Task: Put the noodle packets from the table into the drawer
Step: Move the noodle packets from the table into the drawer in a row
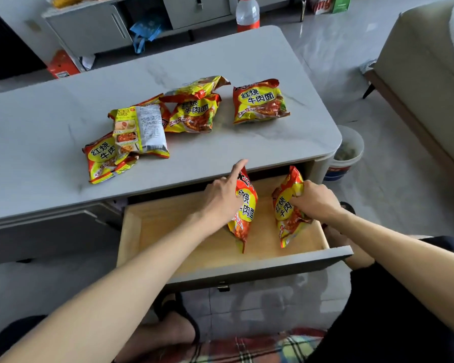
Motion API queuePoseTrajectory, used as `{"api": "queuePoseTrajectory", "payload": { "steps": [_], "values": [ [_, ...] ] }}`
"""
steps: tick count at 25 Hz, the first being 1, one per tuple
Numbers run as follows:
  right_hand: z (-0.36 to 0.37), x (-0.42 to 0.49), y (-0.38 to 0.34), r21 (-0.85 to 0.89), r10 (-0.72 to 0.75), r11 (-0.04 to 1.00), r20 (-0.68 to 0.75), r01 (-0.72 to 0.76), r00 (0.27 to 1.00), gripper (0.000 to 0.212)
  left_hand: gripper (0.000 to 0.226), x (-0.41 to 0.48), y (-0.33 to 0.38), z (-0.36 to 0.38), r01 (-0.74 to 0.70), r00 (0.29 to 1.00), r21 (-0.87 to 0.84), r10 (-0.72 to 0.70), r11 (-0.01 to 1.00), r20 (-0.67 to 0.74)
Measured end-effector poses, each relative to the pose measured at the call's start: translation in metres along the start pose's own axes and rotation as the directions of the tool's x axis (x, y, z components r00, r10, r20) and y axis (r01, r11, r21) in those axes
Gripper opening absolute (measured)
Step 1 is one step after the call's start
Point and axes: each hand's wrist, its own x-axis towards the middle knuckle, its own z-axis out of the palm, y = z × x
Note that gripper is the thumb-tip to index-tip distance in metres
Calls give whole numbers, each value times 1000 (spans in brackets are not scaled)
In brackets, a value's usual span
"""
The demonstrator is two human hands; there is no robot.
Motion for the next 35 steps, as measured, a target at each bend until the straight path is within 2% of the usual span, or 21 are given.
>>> {"api": "queuePoseTrajectory", "payload": {
  "steps": [3,6,10,13,17,20,23,25,27,31,35],
  "values": [
    [15,15,7,-35,28,999,-17,-29,999,26,64,9,1,52,10,1000,-110,-8,994,19],
    [24,26,19,-94,13,995,-128,-25,992,28,29,24,9,91,145,989,-157,-148,977,-9],
    [27,31,28,-123,-22,992,-181,-1,983,25,20,42,30,120,253,959,-131,-266,959,-96],
    [31,32,28,-159,-17,987,-122,-3,992,32,26,54,46,127,276,952,-213,-297,937,-74],
    [25,35,29,-212,-10,977,-109,-13,994,38,59,56,55,135,134,989,-296,-146,946,-17],
    [19,34,30,-194,24,980,-108,-45,994,32,68,56,56,134,154,980,-428,-192,891,-46],
    [18,30,29,-146,47,988,-76,-58,996,29,62,59,52,135,346,935,-438,-344,830,87],
    [18,29,29,-117,68,991,-44,-72,997,30,54,60,49,139,459,886,-433,-365,776,286],
    [17,29,29,-106,89,990,-14,-90,996,33,45,60,49,138,517,850,-507,-346,690,397],
    [17,29,29,-103,82,991,-5,-82,997,37,41,61,49,134,542,838,-592,-338,596,427],
    [16,27,28,-100,78,992,6,-77,997,34,33,58,48,129,584,812,-688,-305,431,498]
  ]
}}
